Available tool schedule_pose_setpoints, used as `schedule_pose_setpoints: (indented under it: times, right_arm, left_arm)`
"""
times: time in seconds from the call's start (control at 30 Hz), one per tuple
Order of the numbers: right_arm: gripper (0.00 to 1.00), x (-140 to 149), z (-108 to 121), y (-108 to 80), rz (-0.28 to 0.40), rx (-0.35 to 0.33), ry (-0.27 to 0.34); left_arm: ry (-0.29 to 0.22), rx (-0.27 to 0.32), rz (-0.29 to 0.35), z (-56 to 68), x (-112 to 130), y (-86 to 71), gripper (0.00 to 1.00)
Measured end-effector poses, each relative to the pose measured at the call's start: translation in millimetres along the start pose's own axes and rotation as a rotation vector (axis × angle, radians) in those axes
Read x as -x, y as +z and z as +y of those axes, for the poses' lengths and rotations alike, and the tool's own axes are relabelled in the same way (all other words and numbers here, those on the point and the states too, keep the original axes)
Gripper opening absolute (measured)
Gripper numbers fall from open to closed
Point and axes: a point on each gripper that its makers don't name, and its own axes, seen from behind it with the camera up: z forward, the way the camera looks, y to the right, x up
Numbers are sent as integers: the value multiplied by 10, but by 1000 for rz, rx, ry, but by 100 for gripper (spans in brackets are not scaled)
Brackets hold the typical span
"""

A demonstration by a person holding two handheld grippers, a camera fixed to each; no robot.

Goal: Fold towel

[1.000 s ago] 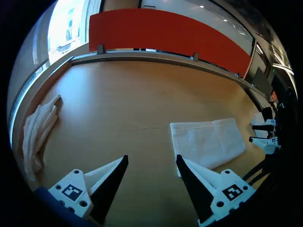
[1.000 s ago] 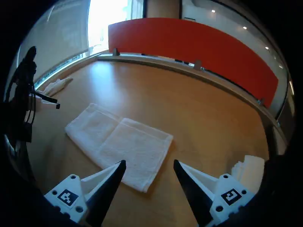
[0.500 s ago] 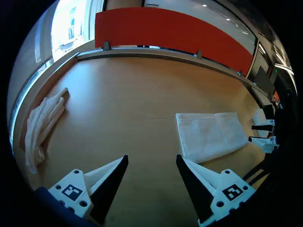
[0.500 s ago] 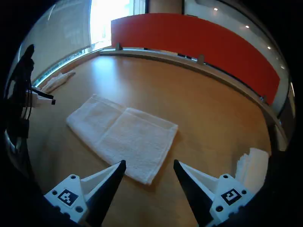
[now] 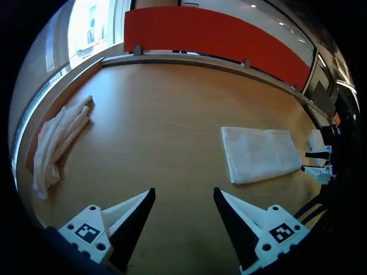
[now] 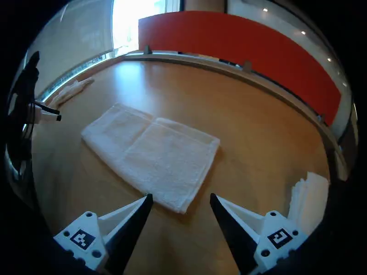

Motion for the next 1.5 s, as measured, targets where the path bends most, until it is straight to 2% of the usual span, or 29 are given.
schedule_pose_setpoints:
  times: [0.13, 0.37, 0.53, 0.7, 0.9, 1.17, 1.5]
  right_arm:
    - [92, 64, -9, 15, -9, -8, -7]
    - [75, 116, -31, 36, -20, -38, -33]
    - [69, 144, -17, 50, -32, -44, -48]
    - [48, 188, -7, 62, -53, -54, -50]
    - [36, 189, -32, 67, -59, -74, -45]
    - [10, 197, -71, 60, -62, -82, -50]
    - [5, 80, -90, 24, -42, -67, -70]
  left_arm:
    - [-10, -5, -8, -40, 61, -30, 94]
    - [-16, -5, -15, -58, 126, -72, 94]
    - [-19, -6, -19, -66, 155, -85, 94]
    - [-24, -6, -20, -74, 166, -87, 94]
    - [-25, -4, -21, -72, 164, -91, 94]
    - [-27, -4, -23, -79, 178, -94, 94]
    - [-26, 0, -24, -66, 179, -119, 94]
